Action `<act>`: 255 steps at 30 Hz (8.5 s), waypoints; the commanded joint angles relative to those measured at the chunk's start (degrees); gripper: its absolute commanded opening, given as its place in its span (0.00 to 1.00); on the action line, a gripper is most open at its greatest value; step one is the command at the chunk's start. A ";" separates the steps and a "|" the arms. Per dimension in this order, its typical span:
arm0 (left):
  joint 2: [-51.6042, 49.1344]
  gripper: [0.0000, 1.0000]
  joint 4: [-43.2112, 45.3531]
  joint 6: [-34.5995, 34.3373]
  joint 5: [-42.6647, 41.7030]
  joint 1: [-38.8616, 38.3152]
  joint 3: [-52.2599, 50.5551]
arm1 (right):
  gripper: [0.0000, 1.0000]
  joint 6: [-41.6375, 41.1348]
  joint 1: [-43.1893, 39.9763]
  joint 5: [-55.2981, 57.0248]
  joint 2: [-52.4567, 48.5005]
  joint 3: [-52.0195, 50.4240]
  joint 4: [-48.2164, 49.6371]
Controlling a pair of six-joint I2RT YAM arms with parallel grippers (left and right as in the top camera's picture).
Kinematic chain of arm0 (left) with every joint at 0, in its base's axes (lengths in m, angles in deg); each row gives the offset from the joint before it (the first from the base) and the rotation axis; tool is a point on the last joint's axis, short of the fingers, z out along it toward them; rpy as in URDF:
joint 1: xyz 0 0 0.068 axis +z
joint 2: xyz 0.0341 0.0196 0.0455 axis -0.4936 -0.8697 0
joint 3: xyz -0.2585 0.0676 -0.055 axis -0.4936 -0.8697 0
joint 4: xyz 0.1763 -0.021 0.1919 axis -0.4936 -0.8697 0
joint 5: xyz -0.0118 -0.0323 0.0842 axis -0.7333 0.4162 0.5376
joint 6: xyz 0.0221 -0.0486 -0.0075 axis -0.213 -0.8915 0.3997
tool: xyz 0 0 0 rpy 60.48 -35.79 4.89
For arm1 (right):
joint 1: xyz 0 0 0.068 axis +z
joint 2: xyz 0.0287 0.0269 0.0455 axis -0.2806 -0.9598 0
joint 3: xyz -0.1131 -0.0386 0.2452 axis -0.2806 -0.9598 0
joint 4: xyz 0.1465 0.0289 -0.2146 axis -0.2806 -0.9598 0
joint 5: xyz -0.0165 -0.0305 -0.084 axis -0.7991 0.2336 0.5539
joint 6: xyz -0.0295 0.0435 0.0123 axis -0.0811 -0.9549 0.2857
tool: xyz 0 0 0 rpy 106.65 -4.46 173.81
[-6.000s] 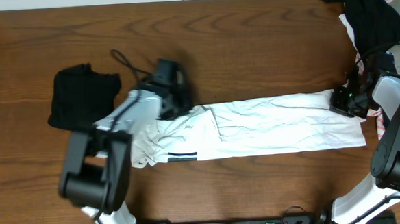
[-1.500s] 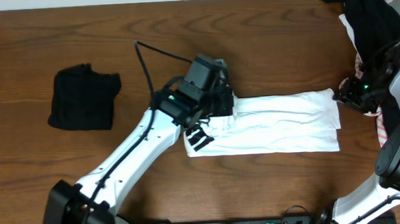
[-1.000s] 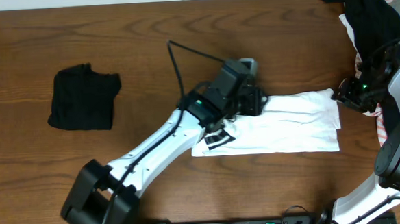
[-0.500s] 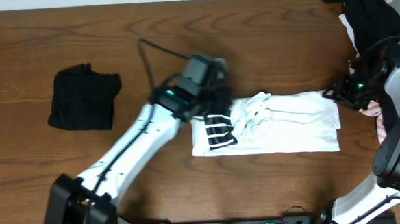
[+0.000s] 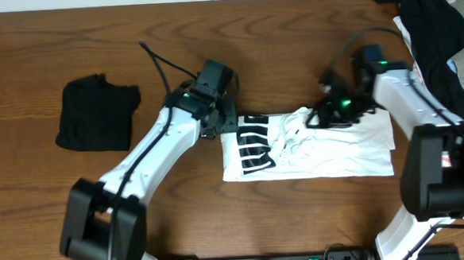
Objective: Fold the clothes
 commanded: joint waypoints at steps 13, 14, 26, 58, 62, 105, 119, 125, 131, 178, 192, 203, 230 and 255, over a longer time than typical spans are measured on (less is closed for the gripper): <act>-5.73 0.45 2.14 0.98 1.81 0.24 -0.68 | 0.59 -5.60 15.06 4.31 -0.92 0.72 1.14; -5.73 0.45 2.14 0.98 1.79 0.24 -0.68 | 0.59 -6.01 15.39 4.55 -0.92 0.70 1.11; -5.73 0.46 2.12 0.98 1.77 0.24 -0.68 | 0.01 -12.79 16.39 17.09 -0.94 -2.62 0.68; -5.70 0.06 6.97 0.98 -12.66 -6.49 -0.66 | 0.21 -15.72 16.17 29.97 -0.92 -3.30 0.94; -5.73 0.06 7.39 0.98 -11.65 -6.84 -0.66 | 0.22 -15.72 16.17 29.97 -0.92 -3.30 0.81; -15.72 0.06 10.69 -1.79 -10.10 0.33 -0.79 | 0.40 -16.61 2.14 38.64 -0.76 -3.21 -2.27; -14.62 0.06 8.17 6.36 -5.77 11.89 -0.68 | 0.69 -6.97 -13.57 15.32 -0.28 -3.45 -1.05; -14.58 0.17 7.93 6.38 -5.75 11.58 -0.66 | 0.73 -7.19 -13.70 12.55 -0.39 -5.55 1.55; -14.58 0.17 7.32 6.38 -5.75 11.61 -0.66 | 0.74 -8.55 -13.66 11.93 -0.39 -9.42 7.96; -1.84 0.17 -0.92 10.82 -2.49 11.72 -0.44 | 0.01 -12.31 -1.81 14.51 11.52 4.59 -1.75; -1.84 0.17 -2.47 10.82 -2.51 11.72 -0.46 | 0.03 -16.65 29.05 25.35 11.06 4.61 6.29; -1.84 0.17 -3.23 10.82 -2.51 11.72 -0.46 | 0.04 -16.61 36.83 25.64 4.11 4.61 8.55; -1.84 0.17 -2.36 10.84 -2.49 11.72 -0.46 | 0.28 -9.27 40.00 18.36 2.99 4.66 11.96; -0.83 0.06 14.95 25.40 -10.32 2.75 1.11 | 0.01 -23.37 17.59 0.00 9.31 4.04 5.01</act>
